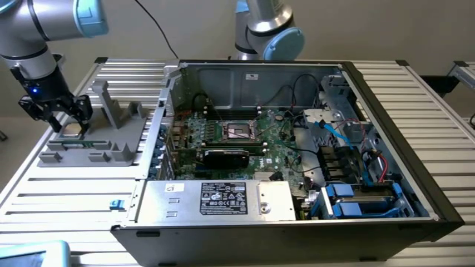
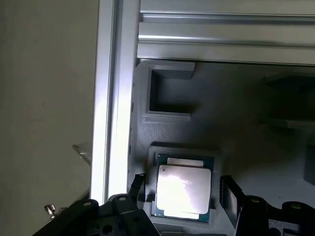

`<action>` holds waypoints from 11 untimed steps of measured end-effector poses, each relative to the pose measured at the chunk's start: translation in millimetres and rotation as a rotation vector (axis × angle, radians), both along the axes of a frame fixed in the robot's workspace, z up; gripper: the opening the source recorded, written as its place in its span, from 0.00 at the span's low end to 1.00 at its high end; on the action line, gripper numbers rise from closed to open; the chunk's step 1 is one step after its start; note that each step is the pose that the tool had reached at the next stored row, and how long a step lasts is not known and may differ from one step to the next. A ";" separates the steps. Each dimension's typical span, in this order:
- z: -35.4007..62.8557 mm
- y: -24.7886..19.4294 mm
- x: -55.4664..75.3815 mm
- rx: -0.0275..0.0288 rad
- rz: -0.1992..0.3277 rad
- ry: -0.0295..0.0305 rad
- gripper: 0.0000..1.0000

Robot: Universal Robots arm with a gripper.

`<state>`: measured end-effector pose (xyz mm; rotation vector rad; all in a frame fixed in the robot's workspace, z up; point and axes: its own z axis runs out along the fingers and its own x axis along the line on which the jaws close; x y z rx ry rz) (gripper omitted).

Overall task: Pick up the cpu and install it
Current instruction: 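Pick up the cpu and move it towards the insertion slot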

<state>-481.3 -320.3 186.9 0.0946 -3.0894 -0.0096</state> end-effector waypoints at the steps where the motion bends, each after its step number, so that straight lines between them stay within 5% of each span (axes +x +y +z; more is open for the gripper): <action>1: 0.1 0.0 0.1 -0.0009 0.000 -0.0001 0.72; 11: 4.4 0.0 0.0 -0.0036 -0.026 0.0012 0.72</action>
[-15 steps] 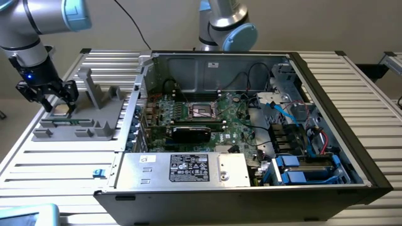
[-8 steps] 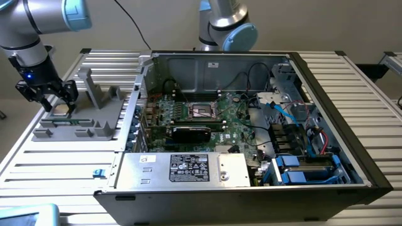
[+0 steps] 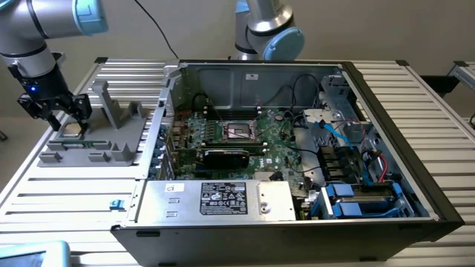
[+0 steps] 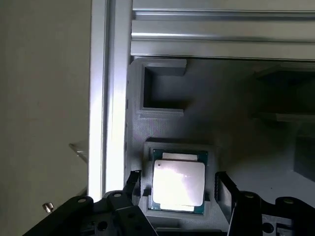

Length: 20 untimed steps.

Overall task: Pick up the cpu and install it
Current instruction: 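Pick up the cpu and move it towards the insertion slot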

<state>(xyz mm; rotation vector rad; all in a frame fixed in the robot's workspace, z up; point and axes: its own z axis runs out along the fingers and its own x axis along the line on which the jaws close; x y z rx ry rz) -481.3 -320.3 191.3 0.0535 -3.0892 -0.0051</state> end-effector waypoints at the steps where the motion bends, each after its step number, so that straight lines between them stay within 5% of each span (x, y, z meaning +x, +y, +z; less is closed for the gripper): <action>1: 0.0 0.0 0.0 0.0000 -0.002 0.0014 0.72; 4: 0.1 0.0 0.1 -0.0001 -0.003 0.0056 0.72; 20: -3.0 0.0 0.1 -0.0018 -0.003 0.0048 0.72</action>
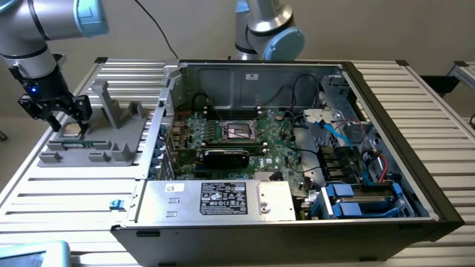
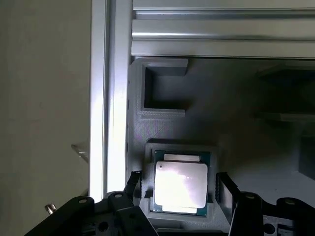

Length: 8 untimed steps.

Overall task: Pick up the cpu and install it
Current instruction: 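Pick up the cpu and move it towards the insertion slot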

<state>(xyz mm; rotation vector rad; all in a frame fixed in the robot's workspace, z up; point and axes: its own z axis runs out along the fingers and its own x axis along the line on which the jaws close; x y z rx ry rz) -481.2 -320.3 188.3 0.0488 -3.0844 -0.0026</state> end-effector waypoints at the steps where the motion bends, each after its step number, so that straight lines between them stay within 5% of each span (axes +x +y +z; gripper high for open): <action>1: -0.3 0.0 0.0 -0.0001 0.000 -0.0001 0.72; 8: -1.6 0.0 0.0 -0.0002 0.000 -0.0001 0.72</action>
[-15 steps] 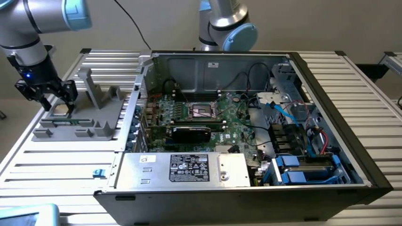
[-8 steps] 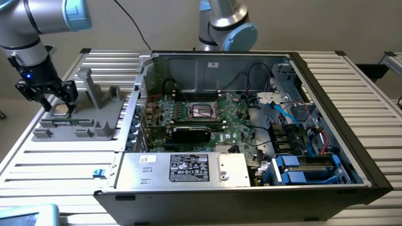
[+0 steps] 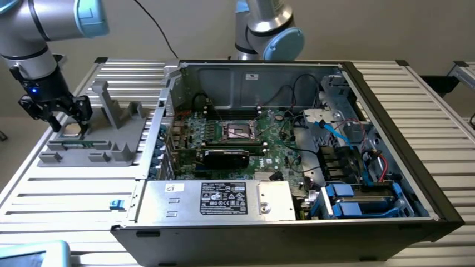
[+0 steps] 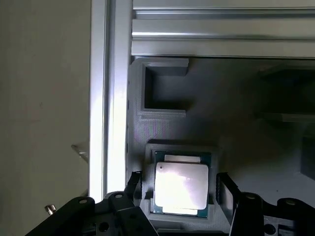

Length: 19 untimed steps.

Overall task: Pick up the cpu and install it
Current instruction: 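Pick up the cpu and move it towards the insertion slot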

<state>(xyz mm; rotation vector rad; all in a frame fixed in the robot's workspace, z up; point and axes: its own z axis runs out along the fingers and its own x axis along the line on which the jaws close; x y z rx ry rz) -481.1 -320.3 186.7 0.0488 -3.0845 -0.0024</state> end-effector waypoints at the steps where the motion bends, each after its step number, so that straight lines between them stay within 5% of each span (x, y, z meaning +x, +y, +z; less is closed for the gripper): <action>1: -0.2 0.0 0.0 0.0000 0.000 0.0000 0.72; 19: -1.8 0.0 1.5 0.0000 0.000 0.0002 0.63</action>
